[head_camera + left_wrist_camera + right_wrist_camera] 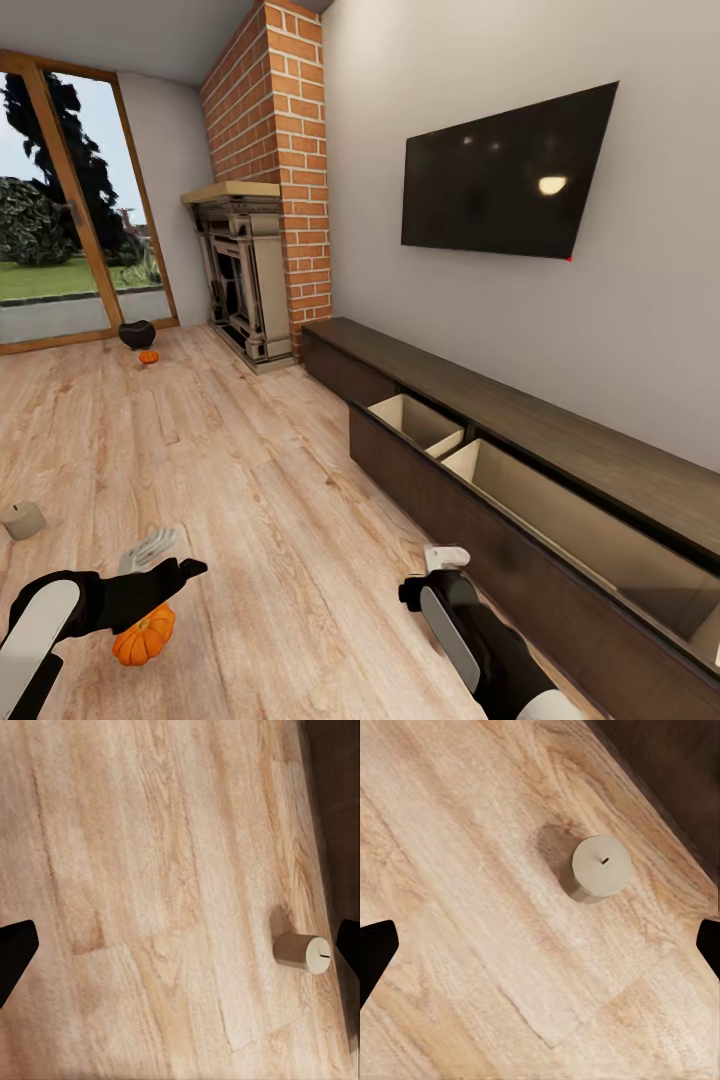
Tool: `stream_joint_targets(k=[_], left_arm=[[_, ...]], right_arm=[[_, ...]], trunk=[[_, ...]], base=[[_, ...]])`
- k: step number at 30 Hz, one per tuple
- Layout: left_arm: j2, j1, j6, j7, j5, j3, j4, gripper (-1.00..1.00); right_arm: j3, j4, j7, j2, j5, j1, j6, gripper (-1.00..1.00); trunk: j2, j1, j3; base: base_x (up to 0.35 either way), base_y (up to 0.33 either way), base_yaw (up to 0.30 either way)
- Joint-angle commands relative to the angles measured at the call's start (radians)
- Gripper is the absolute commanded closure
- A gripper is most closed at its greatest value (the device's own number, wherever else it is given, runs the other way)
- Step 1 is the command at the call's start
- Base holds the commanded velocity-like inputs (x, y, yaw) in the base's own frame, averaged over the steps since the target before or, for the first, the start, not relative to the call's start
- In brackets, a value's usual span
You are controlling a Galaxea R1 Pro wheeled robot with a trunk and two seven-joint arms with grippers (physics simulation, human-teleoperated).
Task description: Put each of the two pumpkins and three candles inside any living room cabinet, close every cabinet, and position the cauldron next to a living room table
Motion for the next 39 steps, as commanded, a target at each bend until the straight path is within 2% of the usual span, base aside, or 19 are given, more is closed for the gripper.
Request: stream_joint_targets(k=[1,3,7,25,27,28,30,34,36,37,39], left_arm=[[0.0,-0.001,0.002,0.01,0.012,0.001,-0.001,-1.0],[0.0,-0.001,0.002,0.008,0.016,0.001,-0.001,-1.0],[-0.001,-0.001,0.002,0.008,0.017,0.001,-0.002,-1.0],[-0.003,-0.001,0.004,0.005,0.022,-0.002,-0.005,-1.0],[-0.003,-0.001,0.005,0.001,0.035,-0.001,-0.008,-1.0],[-0.001,-0.001,0.006,-0.007,0.056,-0.001,-0.009,-1.0],[0.009,0.001,0.008,-0.034,0.126,0.001,-0.009,-1.0],[0.081,0.004,0.009,-0.086,0.324,0.001,-0.004,-1.0],[0.108,0.006,0.009,-0.097,0.429,0.001,-0.002,-1.0],[0.115,0.006,0.01,-0.101,0.47,0.0,-0.002,-1.0],[0.122,0.007,0.01,-0.103,0.516,0.0,-0.001,-1.0]], right_arm=[[0.002,0.018,-0.01,0.0,-0.01,-0.003,-0.007,-1.0],[0.002,0.071,-0.01,0.0,-0.011,-0.023,-0.038,-1.0],[0.002,0.094,-0.004,0.0,-0.011,-0.031,-0.051,-1.0],[0.0,0.103,0.006,-0.002,-0.013,-0.033,-0.092,-1.0],[0.0,0.103,0.006,-0.002,-0.013,-0.033,-0.096,-1.0],[0.0,0.103,0.007,-0.002,-0.013,-0.033,-0.097,-1.0],[-0.007,0.103,0.01,-0.002,-0.019,-0.033,-0.098,-1.0],[-0.046,0.103,0.044,-0.007,-0.055,-0.033,-0.097,-1.0],[-0.055,0.103,0.066,-0.009,-0.063,-0.033,-0.097,-1.0],[-0.057,0.103,0.072,-0.009,-0.065,-0.033,-0.097,-1.0],[-0.059,0.103,0.077,-0.009,-0.066,-0.033,-0.097,-1.0]], trunk=[[0.0,0.0,-0.001],[0.0,0.0,-0.001],[0.0,0.0,-0.001],[-0.126,0.069,-0.057],[-0.14,0.076,-0.064],[-0.147,0.08,-0.067],[-0.161,0.088,-0.073],[-0.189,0.103,-0.086],[-0.203,0.111,-0.092],[-0.21,0.115,-0.095],[-0.219,0.12,-0.102]], base=[[0.0,0.0,0.0],[0.0,0.0,0.0],[0.0,0.0,0.0],[0.0,0.0,0.0],[0.0,0.0,0.0],[0.0,0.0,0.0],[0.0,0.0,0.0],[0.0,0.0,0.0],[0.0,0.0,0.0],[0.0,0.0,0.0],[0.0,0.0,0.0]])
